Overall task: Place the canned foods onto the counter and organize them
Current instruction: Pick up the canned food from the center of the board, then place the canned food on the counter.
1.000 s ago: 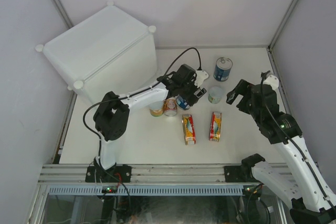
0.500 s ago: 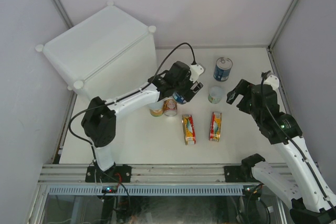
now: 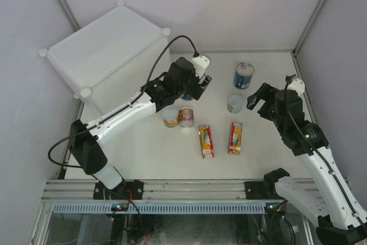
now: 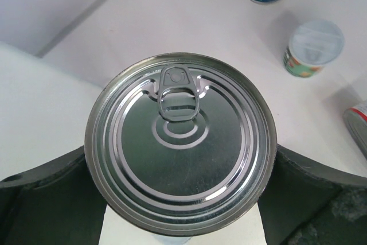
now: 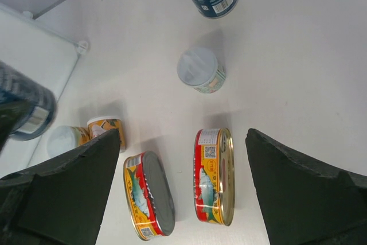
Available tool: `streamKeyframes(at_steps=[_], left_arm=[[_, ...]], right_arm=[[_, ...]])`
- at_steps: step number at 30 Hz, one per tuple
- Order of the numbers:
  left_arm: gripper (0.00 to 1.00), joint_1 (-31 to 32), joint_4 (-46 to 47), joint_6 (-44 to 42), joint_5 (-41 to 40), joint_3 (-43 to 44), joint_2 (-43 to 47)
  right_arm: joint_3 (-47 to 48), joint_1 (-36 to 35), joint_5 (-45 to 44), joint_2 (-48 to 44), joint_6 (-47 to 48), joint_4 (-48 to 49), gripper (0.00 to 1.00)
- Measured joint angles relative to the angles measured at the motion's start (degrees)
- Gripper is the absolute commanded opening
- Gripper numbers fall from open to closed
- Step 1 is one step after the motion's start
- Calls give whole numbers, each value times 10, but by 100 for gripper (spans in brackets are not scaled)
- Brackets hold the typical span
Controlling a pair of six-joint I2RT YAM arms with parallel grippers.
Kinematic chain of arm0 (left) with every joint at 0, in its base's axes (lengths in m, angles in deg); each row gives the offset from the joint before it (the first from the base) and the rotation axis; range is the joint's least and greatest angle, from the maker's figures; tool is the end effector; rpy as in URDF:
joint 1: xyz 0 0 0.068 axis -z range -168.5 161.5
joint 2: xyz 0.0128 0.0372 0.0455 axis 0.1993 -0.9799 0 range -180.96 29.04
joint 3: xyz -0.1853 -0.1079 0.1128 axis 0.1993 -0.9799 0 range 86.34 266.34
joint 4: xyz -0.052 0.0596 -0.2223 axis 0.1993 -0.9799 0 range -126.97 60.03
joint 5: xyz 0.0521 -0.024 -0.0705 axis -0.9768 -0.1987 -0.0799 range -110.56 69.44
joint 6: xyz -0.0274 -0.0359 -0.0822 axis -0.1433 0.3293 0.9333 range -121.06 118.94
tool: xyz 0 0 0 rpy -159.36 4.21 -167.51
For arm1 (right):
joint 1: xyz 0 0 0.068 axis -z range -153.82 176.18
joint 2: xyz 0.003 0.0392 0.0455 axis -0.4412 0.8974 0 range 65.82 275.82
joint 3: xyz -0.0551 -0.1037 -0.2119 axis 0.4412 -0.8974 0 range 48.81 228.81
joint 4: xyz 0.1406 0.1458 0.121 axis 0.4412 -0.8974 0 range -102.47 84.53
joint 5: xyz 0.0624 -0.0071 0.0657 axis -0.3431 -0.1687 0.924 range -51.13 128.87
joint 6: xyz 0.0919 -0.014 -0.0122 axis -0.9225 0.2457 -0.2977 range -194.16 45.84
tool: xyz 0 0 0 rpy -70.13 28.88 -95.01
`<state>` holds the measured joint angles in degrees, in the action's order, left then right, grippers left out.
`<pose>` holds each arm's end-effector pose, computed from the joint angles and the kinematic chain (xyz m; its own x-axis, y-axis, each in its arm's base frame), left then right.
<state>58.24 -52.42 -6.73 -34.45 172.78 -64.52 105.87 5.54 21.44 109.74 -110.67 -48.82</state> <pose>0.2844 -0.2727 0.3009 -0.2809 0.4385 -0.8537 0.5946 0.7777 0.2038 0.1817 0.0413 0.3048 -0.4345 0.4429 -0.7843 0.2044 0.8965 0.3930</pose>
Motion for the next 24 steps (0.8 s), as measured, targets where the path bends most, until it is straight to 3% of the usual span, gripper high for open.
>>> streamKeyframes(at_steps=[12,24], left_arm=[[0,0,-21,7,-130,-4,126],[0,-21,-93,17,-217,15,165]], right_arm=[[3,0,0,42,9,38,89],[51,-19,-5,113,28,83,89]])
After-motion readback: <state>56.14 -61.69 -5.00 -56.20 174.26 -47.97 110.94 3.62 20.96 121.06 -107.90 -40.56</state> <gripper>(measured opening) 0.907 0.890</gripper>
